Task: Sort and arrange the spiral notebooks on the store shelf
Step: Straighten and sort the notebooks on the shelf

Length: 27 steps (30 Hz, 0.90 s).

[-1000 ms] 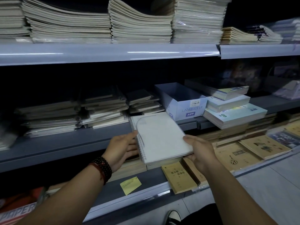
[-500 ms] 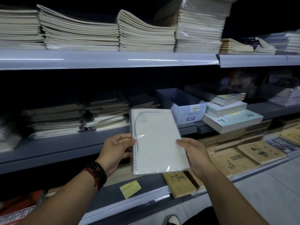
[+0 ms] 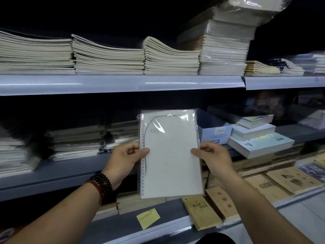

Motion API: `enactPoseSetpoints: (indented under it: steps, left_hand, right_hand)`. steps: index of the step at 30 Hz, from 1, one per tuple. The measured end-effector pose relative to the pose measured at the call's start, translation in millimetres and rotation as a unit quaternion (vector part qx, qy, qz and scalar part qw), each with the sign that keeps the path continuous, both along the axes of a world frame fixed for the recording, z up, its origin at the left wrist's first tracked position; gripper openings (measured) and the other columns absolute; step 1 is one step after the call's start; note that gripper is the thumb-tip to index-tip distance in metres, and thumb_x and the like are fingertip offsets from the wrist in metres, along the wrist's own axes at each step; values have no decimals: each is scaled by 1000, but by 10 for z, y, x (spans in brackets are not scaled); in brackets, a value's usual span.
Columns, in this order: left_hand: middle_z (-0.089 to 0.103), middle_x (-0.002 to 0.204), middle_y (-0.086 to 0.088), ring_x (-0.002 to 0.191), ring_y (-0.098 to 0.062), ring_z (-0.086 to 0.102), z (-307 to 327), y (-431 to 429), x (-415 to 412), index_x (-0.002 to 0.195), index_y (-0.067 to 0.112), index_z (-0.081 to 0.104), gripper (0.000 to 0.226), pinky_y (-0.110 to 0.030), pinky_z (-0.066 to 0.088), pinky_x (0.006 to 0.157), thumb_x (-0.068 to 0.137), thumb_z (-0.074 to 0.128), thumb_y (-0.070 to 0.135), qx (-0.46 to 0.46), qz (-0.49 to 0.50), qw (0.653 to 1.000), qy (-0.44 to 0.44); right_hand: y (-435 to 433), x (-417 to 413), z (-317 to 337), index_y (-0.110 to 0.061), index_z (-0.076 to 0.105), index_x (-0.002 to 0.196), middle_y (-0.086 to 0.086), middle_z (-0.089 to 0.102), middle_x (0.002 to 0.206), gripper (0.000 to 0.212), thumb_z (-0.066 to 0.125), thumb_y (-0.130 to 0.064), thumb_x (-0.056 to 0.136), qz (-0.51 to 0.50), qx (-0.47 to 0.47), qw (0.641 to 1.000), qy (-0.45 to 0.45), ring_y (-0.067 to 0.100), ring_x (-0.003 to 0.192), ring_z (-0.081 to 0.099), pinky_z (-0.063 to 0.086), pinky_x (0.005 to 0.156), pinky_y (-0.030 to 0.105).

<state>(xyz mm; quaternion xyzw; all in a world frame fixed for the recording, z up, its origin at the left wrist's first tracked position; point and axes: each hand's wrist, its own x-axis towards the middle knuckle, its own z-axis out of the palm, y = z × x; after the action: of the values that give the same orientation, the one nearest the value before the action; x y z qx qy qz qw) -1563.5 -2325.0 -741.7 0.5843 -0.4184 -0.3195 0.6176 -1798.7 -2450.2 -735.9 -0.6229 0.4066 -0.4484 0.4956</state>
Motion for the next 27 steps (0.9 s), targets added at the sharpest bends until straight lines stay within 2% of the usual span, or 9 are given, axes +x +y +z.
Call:
enactPoseSetpoints:
  steps: [4,7,9,12,15,19,22,24,27]
  left_hand:
    - [73,87,2,80,-7,65,49,41,41,92,19,78,17,-23,50,76,87,76,35,-38,52,993,-94]
    - [60,67,11,62,-3,54,135,51,66,96,23,79,16,-15,45,60,84,78,34,-67,99,983,-139]
    - [65,66,6,60,-11,59,201,72,41,93,22,79,6,-21,51,55,88,75,22,-84,66,991,-82]
    - [78,91,-8,79,-29,74,286,101,-10,100,13,75,14,-38,63,72,94,65,6,-99,20,995,6]
    - [77,107,-12,94,-25,72,323,103,26,110,9,75,27,-38,59,83,100,51,2,-84,25,993,83]
    - [75,110,-15,91,-25,72,330,123,41,120,8,71,29,-31,61,69,93,64,15,-83,-36,982,165]
    - [77,101,-13,78,-15,72,286,70,43,119,7,71,34,-23,59,65,88,67,-4,-90,-9,982,166]
    - [75,105,-18,84,-19,74,262,38,56,119,7,71,37,-25,60,69,87,66,-10,-95,-9,977,189]
    - [75,108,-18,91,-27,74,254,24,80,128,13,65,50,-33,62,69,85,66,-13,-114,-13,974,197]
  right_hand:
    - [22,-24,86,-21,73,83,-16,63,63,8,81,-23,81,-11,-61,998,20,10,67,59,46,63,27]
    - [40,-13,158,-24,72,92,-8,60,54,8,77,-26,86,-4,-101,995,13,12,48,53,48,56,35]
    - [83,29,195,-21,72,93,-4,66,60,7,76,-20,87,10,-100,995,-14,17,49,60,54,60,37]
    - [112,79,215,-12,74,94,10,77,93,9,68,-6,90,28,-34,993,-114,30,77,74,59,72,37]
    - [105,58,227,-12,74,101,10,76,102,23,61,3,91,44,15,987,-156,30,87,71,54,71,35]
    - [143,29,245,-22,72,111,-3,77,105,26,64,-6,93,63,8,988,-140,20,92,74,57,70,31]
    - [133,49,264,-27,73,111,-2,77,102,23,62,-13,96,60,15,987,-146,15,87,74,55,64,25]
    - [134,99,282,-29,72,115,2,77,105,24,58,-17,99,51,45,986,-151,21,91,74,56,72,33]
    - [132,142,301,-13,64,120,11,76,108,29,56,-33,100,56,138,967,-207,28,97,73,56,84,44]
